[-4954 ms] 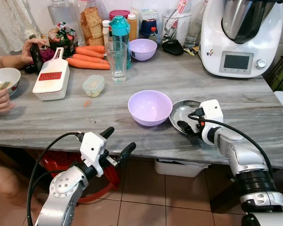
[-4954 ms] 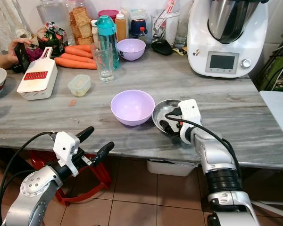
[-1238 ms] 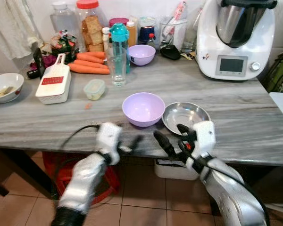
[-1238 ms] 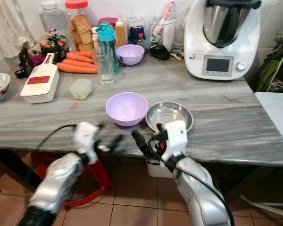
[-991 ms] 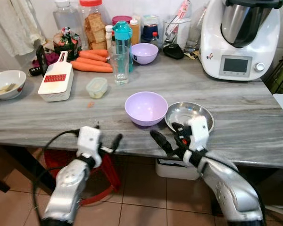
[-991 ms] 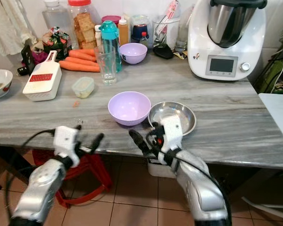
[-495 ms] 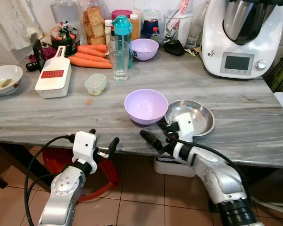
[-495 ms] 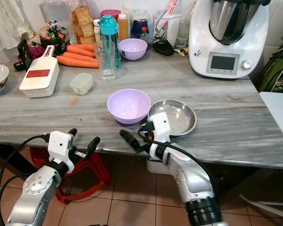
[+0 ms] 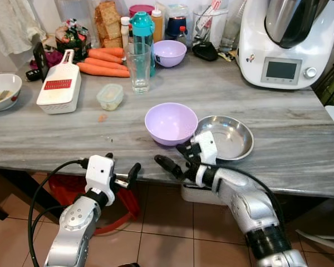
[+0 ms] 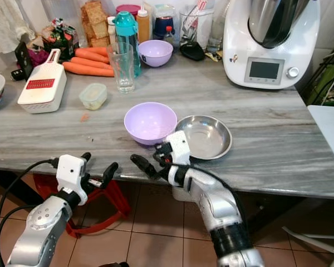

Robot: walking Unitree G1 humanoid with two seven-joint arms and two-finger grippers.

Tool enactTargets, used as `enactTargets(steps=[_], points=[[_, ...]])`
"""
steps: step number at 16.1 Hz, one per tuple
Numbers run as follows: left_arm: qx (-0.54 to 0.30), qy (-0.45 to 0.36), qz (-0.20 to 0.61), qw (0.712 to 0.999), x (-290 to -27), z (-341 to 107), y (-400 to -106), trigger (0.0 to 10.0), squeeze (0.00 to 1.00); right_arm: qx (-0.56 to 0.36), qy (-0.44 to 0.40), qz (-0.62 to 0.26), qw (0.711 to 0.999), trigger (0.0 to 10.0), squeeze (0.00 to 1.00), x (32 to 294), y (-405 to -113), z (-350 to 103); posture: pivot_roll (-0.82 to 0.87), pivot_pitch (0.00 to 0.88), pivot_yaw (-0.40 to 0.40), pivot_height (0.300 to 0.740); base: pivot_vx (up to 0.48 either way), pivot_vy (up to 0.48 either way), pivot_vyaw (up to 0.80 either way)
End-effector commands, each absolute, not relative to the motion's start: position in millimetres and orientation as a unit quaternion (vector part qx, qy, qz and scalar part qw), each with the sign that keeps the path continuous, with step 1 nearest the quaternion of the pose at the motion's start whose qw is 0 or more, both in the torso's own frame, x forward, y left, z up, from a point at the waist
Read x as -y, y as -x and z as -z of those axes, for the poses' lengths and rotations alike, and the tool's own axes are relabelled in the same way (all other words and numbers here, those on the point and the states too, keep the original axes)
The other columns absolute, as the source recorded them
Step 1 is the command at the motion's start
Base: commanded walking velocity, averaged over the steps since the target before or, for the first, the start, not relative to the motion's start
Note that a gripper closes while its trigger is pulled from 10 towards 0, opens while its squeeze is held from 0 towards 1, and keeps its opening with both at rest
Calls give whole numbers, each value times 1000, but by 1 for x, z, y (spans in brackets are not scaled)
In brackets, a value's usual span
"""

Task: Setting the table

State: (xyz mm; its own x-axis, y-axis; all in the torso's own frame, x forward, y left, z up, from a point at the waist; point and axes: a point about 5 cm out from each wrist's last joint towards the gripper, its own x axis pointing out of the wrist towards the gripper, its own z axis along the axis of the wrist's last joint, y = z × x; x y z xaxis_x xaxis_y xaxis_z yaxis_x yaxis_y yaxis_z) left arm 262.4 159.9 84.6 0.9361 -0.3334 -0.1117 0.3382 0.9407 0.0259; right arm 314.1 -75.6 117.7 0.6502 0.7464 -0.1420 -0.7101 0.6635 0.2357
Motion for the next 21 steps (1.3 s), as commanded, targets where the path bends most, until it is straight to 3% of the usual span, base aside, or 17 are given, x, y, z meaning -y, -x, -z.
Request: enactTargets(steps=[1, 6, 13, 16, 21], points=[[-51, -23, 175, 983, -158, -87, -262, 10000, 0, -103, -73, -406, 905, 10000, 0, 75, -319, -123, 15, 107, 5, 740, 0, 0, 0], [-50, -22, 176, 983, -157, -88, -263, 10000, 0, -90, -65, -403, 908, 10000, 0, 77, -327, -127, 18, 98, 4, 740, 0, 0, 0], [-47, -23, 172, 984, -159, -88, -265, 10000, 0, -77, -69, -412, 905, 10000, 0, 78, -309, -127, 9, 80, 2, 740, 0, 0, 0], [-25, -19, 149, 988, -167, -96, -264, 10000, 0, -44, -65, -386, 919, 10000, 0, 89, -296, -138, 6, 70, 1, 740, 0, 0, 0], [-6, -21, 107, 994, -173, -104, -263, 10000, 0, 16, -38, -246, 968, 10000, 0, 121, -274, -153, -8, 48, 1, 740, 0, 0, 0]])
